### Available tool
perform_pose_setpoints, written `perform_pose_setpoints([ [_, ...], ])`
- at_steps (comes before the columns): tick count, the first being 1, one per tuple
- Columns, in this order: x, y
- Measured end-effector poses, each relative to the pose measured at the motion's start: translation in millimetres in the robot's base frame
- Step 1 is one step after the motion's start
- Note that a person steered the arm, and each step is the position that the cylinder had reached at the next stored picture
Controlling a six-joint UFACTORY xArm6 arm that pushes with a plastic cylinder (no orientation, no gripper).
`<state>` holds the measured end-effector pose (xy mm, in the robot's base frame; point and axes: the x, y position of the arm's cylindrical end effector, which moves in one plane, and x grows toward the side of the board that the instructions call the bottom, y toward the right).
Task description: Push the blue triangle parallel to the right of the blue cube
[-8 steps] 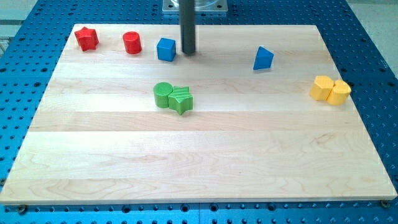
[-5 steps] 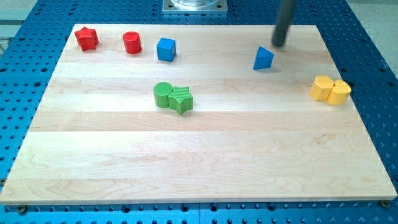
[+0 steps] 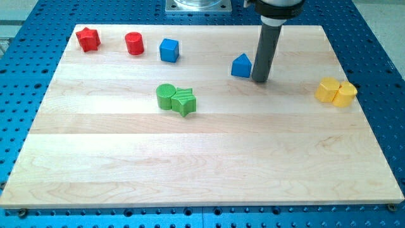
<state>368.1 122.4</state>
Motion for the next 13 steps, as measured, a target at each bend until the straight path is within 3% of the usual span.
perform_pose_setpoints([
  [4,-25,-49],
  [5,-16,-16],
  [6,-39,-24],
  [8,-47,-84],
  [9,-24,-60],
  [13,140,-41],
])
